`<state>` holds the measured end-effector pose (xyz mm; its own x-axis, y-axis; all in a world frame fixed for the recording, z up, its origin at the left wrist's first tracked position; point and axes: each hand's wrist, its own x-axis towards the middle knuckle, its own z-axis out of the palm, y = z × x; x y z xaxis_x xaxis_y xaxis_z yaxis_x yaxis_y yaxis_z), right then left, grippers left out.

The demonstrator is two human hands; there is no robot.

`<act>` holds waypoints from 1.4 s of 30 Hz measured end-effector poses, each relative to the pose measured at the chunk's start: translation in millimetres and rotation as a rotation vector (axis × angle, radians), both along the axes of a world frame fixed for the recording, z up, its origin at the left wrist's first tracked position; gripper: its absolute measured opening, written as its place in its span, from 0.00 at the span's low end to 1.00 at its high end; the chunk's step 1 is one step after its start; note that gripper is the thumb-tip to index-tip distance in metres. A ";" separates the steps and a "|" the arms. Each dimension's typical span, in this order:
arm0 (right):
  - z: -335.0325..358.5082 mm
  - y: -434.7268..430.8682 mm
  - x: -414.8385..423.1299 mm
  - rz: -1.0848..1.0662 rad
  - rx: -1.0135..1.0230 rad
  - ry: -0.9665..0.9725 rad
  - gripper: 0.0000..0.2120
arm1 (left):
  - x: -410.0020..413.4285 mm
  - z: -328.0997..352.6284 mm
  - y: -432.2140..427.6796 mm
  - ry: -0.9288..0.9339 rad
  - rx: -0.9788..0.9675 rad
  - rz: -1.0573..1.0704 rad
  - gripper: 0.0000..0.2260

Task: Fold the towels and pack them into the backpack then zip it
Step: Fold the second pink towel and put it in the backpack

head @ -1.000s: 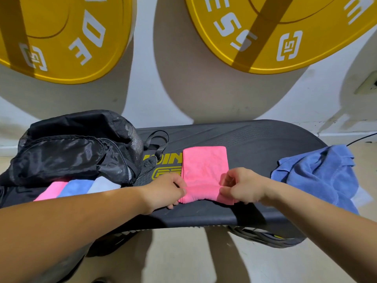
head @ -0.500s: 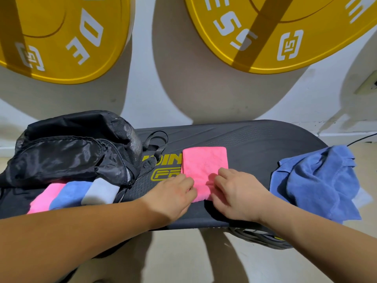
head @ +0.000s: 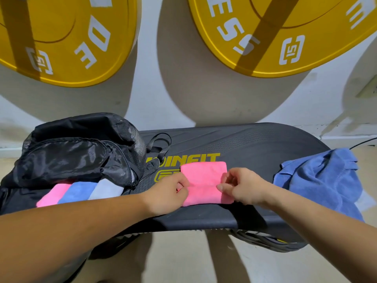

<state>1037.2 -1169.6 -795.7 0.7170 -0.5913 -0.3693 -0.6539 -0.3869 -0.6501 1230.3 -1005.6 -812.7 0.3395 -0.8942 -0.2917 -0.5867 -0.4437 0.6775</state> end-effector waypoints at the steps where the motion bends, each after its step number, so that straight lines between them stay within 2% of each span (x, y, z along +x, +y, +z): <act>1: -1.9 0.8 -0.2 -0.027 -0.031 0.014 0.13 | 2.0 -1.7 0.7 -0.112 -0.042 -0.008 0.03; 3: -6.1 2.8 -0.3 -0.050 -0.144 0.033 0.16 | 5.0 0.3 1.7 -0.399 -0.201 -0.140 0.02; 6: -10.3 5.3 0.3 -0.063 -0.311 -0.050 0.15 | 3.2 7.5 1.8 -0.786 -0.366 -0.599 0.08; 8: -13.0 9.3 1.0 -0.007 -0.445 -0.059 0.15 | -6.1 8.2 4.5 -0.887 -0.307 -0.725 0.14; 11: -16.1 13.7 -0.6 0.148 -0.697 -0.118 0.20 | -11.9 5.4 4.0 -0.948 -0.220 -0.703 0.17; 13: -18.8 9.7 -6.8 0.307 -0.845 -0.167 0.26 | -9.1 2.0 0.1 -0.909 -0.271 -0.647 0.12; 15: -23.3 3.8 -12.4 0.429 -0.924 -0.108 0.29 | -5.3 1.4 -2.6 -0.847 -0.283 -0.556 0.09; 18: -25.4 5.3 -15.1 0.427 -0.920 -0.064 0.24 | -3.8 -0.7 -2.2 -0.792 -0.225 -0.434 0.13; 20: -22.3 8.0 -11.7 0.338 -0.767 -0.054 0.21 | -4.6 -1.0 -4.0 -0.694 -0.149 -0.362 0.16; 23: -7.4 0.8 -1.9 0.178 -0.384 -0.022 0.18 | -3.7 0.2 -8.8 -0.444 -0.073 -0.214 0.16; 26: 6.7 -7.3 5.4 0.040 -0.007 0.009 0.13 | 3.2 3.7 -8.1 -0.160 -0.040 -0.096 0.10; 27: 7.9 -6.1 6.2 -0.006 0.081 0.010 0.13 | 4.4 4.0 -6.1 -0.107 -0.034 -0.082 0.08; 29: 9.0 0.2 6.4 -0.065 0.169 0.038 0.15 | 5.8 0.9 -2.7 -0.126 -0.058 -0.075 0.05; 31: 7.0 5.4 7.5 -0.098 0.140 0.066 0.16 | 6.6 -2.7 -3.0 -0.221 -0.118 -0.061 0.05; 35: -0.7 4.4 13.3 -0.080 -0.065 0.018 0.14 | 9.8 -6.6 -12.6 -0.310 -0.135 -0.049 0.07; 38: -8.3 3.6 12.8 0.085 -0.182 -0.021 0.13 | 9.6 -9.1 -19.2 -0.337 -0.094 -0.092 0.12; 40: -8.2 4.2 9.8 0.210 -0.232 -0.006 0.16 | 10.0 -10.4 -21.9 -0.355 -0.060 -0.121 0.14; 42: -5.2 3.0 8.1 0.248 -0.247 -0.004 0.20 | 11.3 -10.6 -22.9 -0.359 -0.024 -0.139 0.14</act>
<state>1045.3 -1166.6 -800.9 0.8511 -0.4702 -0.2334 -0.5179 -0.6797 -0.5194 1241.6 -1028.6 -823.4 0.2915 -0.9440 -0.1545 -0.8417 -0.3299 0.4275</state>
